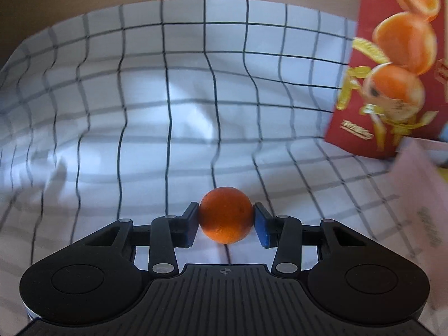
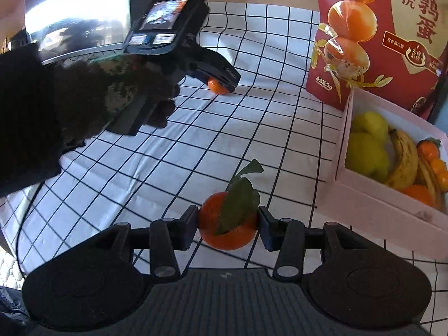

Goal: Organize fruits
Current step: 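Lift both mandarins off the cloth with the left and right tools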

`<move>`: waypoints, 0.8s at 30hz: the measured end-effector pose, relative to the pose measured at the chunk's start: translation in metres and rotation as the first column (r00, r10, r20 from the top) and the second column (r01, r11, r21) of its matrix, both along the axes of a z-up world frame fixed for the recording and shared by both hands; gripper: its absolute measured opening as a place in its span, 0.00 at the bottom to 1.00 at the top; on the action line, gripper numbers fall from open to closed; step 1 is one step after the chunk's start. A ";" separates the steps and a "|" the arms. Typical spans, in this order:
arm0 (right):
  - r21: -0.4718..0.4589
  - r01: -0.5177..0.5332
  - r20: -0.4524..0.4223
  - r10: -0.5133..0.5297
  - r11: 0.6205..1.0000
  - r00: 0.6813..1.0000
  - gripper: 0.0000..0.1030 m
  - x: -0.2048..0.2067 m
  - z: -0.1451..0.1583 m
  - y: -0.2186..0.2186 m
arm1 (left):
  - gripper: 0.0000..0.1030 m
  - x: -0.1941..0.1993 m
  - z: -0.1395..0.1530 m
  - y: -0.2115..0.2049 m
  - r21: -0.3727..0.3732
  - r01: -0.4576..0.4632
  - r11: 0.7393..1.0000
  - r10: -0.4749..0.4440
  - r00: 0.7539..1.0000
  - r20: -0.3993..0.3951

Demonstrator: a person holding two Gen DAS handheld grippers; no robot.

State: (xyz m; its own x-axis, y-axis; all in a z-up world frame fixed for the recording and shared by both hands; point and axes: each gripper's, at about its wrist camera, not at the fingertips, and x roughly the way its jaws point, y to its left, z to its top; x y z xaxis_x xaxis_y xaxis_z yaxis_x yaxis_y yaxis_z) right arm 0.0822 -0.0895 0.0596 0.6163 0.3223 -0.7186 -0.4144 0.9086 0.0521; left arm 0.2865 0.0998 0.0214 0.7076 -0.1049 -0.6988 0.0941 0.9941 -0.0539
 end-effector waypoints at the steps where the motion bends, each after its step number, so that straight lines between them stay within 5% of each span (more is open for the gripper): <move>1: 0.011 -0.011 -0.006 0.011 1.000 1.000 0.43 -0.001 -0.001 -0.001 | 0.45 -0.014 0.002 0.000 -0.024 -0.003 1.000 0.003 1.000 -0.003; 13: 0.143 -0.153 -0.060 0.163 0.978 0.985 0.44 -0.016 -0.017 -0.004 | 0.45 -0.172 0.007 -0.013 -0.146 -0.053 0.988 0.039 0.995 -0.097; 24: 0.112 -0.134 0.006 0.135 0.985 0.991 0.64 -0.030 -0.010 -0.042 | 0.45 -0.219 0.007 -0.023 -0.178 -0.067 0.982 0.040 0.987 -0.153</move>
